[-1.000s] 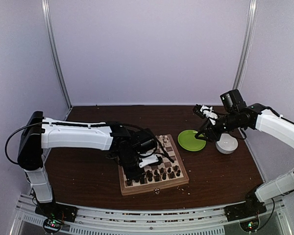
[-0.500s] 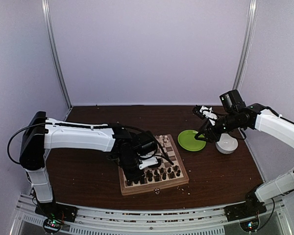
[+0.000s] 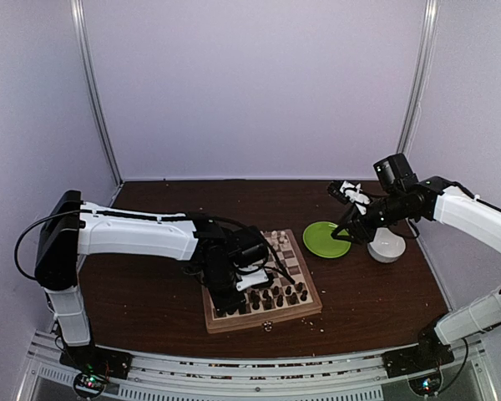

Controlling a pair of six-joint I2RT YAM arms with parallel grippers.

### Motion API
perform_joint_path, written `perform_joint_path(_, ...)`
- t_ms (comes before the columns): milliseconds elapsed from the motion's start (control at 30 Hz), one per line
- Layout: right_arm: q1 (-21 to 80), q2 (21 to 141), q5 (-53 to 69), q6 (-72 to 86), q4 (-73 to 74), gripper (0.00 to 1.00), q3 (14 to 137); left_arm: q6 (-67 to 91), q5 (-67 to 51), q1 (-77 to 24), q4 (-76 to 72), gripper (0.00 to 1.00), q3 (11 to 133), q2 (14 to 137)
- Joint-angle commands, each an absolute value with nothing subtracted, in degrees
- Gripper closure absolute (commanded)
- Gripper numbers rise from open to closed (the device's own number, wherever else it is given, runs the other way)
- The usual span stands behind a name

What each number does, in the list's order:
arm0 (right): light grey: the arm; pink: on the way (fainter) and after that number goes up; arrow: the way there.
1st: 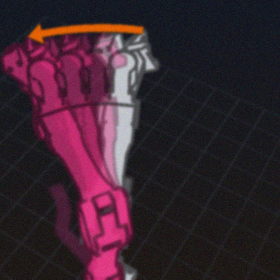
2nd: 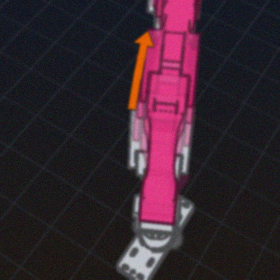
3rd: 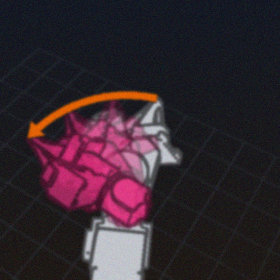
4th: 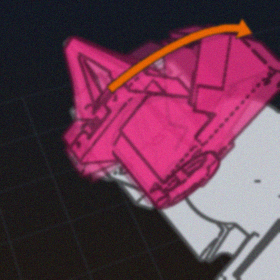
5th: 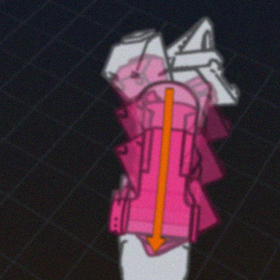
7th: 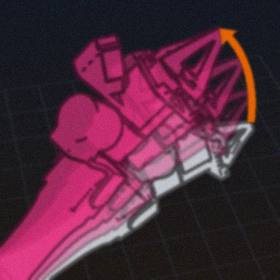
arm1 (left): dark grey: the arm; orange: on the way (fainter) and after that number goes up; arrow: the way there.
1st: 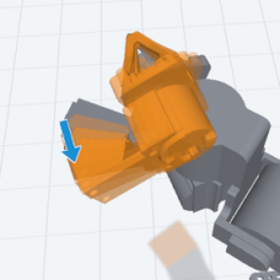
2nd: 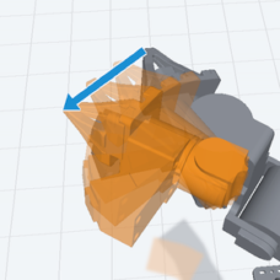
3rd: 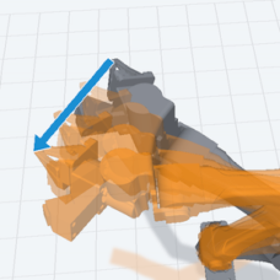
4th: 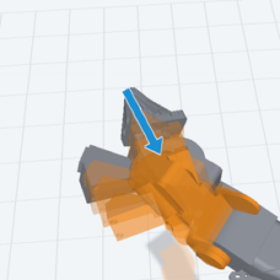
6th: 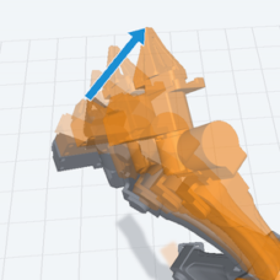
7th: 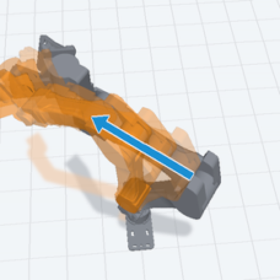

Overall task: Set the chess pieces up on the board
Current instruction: Place the knight at g8, then reset both arms

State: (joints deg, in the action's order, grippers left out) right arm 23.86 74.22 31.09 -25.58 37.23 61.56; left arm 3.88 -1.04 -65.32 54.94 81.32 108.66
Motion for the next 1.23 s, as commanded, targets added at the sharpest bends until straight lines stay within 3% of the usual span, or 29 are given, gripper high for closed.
perform_joint_path(0, 23.7, 74.4, 31.7, -26.1, 38.0, 0.51, 62.9, 3.7, -1.0, -65.6, 54.9, 0.75, 82.2, 106.3)
perform_joint_path(300, 23.7, 73.6, 29.9, -25.9, 39.6, 0.51, 65.0, 3.2, 2.7, -64.6, 60.7, 0.67, 87.4, 98.7)
perform_joint_path(400, 23.6, 71.7, 28.1, -25.9, 40.4, 0.52, 66.8, 2.1, 6.4, -62.0, 61.8, 0.58, 89.6, 93.1)
perform_joint_path(500, 23.2, 69.3, 24.7, -25.2, 40.6, 0.54, 68.5, -0.7, 8.1, -57.7, 60.6, 0.39, 90.0, 86.9)
perform_joint_path(567, 22.5, 67.4, 21.4, -22.9, 39.6, 0.54, 69.2, -1.7, 10.0, -53.5, 57.0, 0.07, 88.9, 82.6)
perform_joint_path(600, 21.9, 66.4, 19.4, -20.9, 38.1, 0.53, 69.1, -2.2, 10.6, -51.2, 54.7, 0.03, 88.2, 80.9)
perform_joint_path(667, 21.4, 63.6, 14.2, -15.7, 33.4, 0.45, 67.6, -1.9, 13.1, -46.2, 48.3, 0.02, 85.5, 77.8)
perform_joint_path(700, 21.3, 62.2, 12.5, -14.0, 31.1, 0.33, 66.4, -1.1, 16.1, -43.9, 43.3, 0.02, 83.1, 76.1)
perform_joint_path(733, 21.4, 60.9, 11.9, -12.8, 29.2, 0.05, 64.7, -0.4, 18.0, -41.4, 37.8, 0.02, 80.1, 74.5)
perform_joint_path(767, 21.3, 59.7, 11.2, -11.4, 26.7, 0.0, 62.9, -0.3, 19.9, -40.0, 30.9, 0.02, 77.1, 73.2)
perform_joint_path(967, 20.9, 54.8, -1.1, -3.3, 14.7, 0.01, 53.2, 2.8, 28.4, -37.4, 17.7, 0.02, 67.2, 70.3)
perform_joint_path(1200, 15.5, 50.5, -1.5, -2.8, 6.3, 0.01, 44.5, 3.6, 31.7, -35.9, 13.1, 0.02, 60.5, 66.6)
